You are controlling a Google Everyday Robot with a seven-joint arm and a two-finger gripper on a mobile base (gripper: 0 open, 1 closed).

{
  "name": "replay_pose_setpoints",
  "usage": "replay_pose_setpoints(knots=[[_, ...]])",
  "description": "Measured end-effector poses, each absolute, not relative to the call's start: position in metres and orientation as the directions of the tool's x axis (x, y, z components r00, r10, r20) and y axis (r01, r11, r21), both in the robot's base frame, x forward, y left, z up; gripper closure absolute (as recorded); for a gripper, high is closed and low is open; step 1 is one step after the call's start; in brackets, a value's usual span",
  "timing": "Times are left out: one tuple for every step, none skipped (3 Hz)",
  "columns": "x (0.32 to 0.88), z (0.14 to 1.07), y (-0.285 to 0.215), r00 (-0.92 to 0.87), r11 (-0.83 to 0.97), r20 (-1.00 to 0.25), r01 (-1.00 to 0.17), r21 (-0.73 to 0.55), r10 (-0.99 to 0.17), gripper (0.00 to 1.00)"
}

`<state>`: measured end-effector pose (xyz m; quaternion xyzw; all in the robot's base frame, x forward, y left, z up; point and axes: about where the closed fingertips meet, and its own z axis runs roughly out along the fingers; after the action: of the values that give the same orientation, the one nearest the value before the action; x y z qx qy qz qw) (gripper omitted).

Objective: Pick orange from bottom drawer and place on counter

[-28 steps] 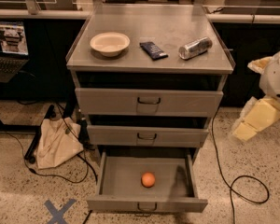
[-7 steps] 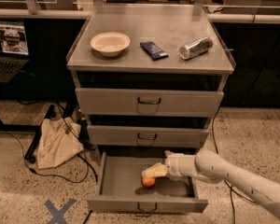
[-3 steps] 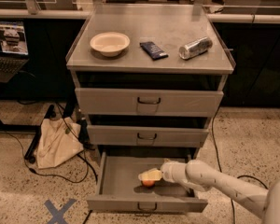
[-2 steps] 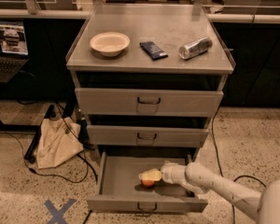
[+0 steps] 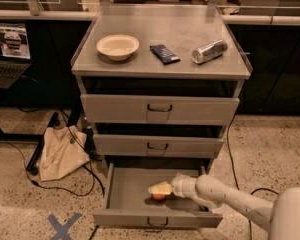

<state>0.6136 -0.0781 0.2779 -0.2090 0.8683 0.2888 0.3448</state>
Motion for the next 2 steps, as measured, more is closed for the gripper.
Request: replay_pose_setpoints(knots=[[0.618,0.254,-0.077,-0.685,0.764,-0.709,-0.544,0.346,-0.168,0.00],[0.615,0.219,-0.084,-0.715,0.790,-0.673,-0.519,0.326,-0.192,0.00]])
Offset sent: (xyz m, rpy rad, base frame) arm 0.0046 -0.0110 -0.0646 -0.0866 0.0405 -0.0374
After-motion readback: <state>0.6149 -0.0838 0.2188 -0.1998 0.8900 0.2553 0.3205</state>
